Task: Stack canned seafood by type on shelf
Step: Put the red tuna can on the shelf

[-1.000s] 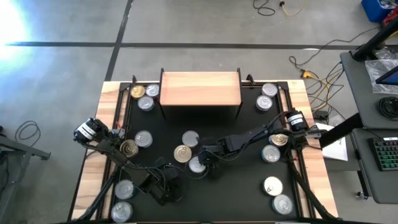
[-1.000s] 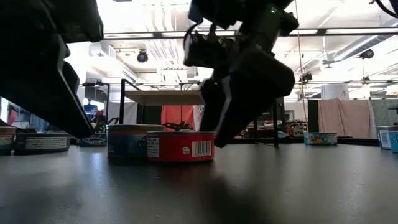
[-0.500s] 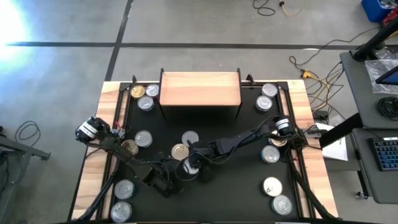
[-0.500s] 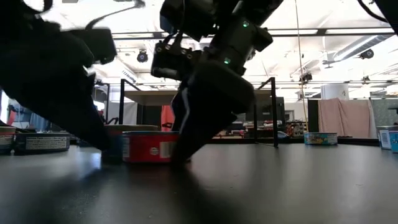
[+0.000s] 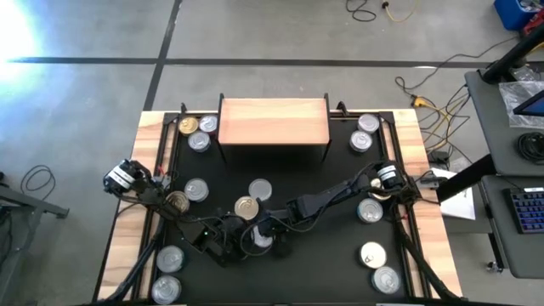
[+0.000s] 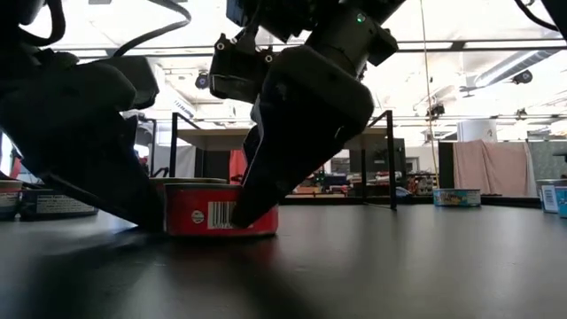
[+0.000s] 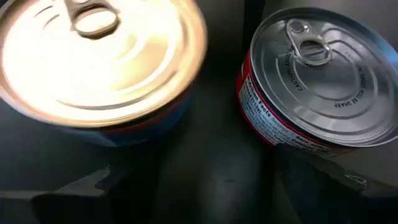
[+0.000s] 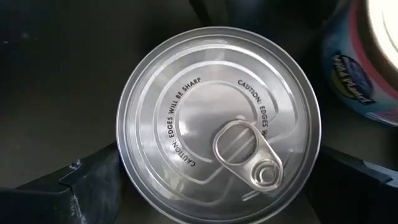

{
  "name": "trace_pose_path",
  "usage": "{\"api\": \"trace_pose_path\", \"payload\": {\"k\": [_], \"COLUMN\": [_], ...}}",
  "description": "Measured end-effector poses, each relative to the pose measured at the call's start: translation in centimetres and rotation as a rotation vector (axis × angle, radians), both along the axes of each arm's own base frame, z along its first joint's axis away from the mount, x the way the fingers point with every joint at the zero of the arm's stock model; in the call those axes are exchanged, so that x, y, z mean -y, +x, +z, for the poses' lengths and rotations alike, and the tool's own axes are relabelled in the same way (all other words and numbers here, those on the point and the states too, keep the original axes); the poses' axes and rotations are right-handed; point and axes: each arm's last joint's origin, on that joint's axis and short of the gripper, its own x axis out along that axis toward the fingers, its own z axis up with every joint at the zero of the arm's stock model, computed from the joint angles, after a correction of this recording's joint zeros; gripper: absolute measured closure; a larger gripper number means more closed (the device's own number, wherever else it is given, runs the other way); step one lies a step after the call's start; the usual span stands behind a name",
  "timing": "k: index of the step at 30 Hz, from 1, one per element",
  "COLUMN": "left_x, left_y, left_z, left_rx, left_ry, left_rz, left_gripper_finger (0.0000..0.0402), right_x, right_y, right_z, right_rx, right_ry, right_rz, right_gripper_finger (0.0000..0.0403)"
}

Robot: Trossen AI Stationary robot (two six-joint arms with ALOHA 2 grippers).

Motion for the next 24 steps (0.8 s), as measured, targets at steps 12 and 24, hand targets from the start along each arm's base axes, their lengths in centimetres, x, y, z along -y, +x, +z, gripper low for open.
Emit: {"api": "trace_pose_path", "payload": {"k": [12, 24], "left_x": [-0.6, -2.0], "left_y": [0.0, 2.0], "left_z": [-0.6, -1.1], "left_rx": [0.101, 0.112], "left_ry": [0.023, 0.106], "left_rz": [0.004, -0.059], "left_gripper_finger": [0.0101, 0.0101], "right_x": [-0.4, -0.2], "right_y": [-0.2, -0.7], "right_z": [0.0, 0.4], "right_rx": [-0.039, -0.156], "right_ry": [0.072, 0.059], "right_rz": [-0.121, -0.201], "right_gripper_finger": [0.0002, 0.0009]}}
